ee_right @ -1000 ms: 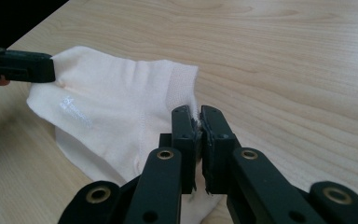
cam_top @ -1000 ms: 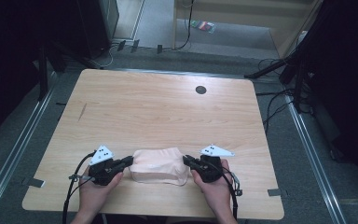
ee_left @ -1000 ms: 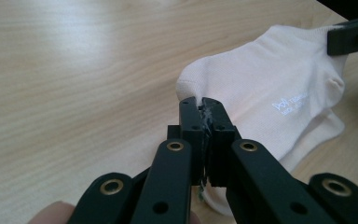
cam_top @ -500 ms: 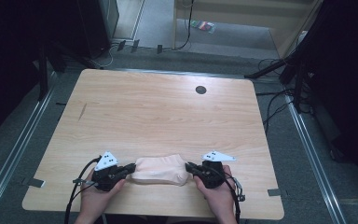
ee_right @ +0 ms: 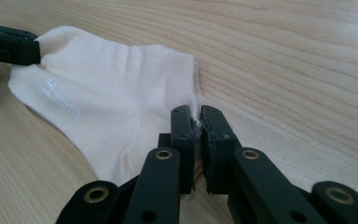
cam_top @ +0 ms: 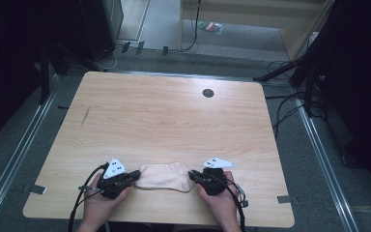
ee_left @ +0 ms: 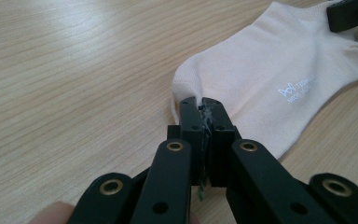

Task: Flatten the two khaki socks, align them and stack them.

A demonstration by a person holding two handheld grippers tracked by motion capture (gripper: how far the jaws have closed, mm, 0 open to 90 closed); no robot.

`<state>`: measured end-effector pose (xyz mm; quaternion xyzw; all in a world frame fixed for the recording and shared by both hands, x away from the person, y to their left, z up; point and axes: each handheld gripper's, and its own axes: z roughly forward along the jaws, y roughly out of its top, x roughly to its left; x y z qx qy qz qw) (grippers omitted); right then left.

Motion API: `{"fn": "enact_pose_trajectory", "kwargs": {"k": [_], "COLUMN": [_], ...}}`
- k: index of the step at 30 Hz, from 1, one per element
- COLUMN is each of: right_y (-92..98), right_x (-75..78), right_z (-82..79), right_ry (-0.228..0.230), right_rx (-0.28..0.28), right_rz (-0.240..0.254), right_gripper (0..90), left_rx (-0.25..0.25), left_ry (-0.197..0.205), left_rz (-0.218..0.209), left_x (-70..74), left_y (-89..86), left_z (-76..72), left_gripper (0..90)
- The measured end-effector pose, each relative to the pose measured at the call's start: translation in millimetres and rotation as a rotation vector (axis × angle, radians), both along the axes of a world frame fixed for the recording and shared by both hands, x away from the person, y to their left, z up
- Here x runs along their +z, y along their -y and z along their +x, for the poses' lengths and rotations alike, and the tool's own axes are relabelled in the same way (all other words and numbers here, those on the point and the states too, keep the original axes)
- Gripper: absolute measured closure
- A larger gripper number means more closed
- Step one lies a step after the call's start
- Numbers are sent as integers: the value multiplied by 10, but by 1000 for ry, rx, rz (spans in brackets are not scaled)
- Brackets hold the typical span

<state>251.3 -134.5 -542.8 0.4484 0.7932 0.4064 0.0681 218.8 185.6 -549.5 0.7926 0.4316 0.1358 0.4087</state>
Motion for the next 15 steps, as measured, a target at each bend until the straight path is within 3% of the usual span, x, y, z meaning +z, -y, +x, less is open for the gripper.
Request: {"fn": "enact_pose_trajectory", "kwargs": {"k": [7, 15], "right_y": [-11, 24], "right_x": [-17, 5], "right_z": [-1, 0], "right_ry": [1, -12], "right_rx": [-4, -15], "right_rz": [-9, 45], "right_gripper": [847, 842], "left_rx": [-9, -13], "left_ry": [8, 52], "left_rz": [9, 18], "left_x": [-12, 30], "left_y": [-4, 9], "left_z": [2, -40], "left_gripper": [892, 890]}}
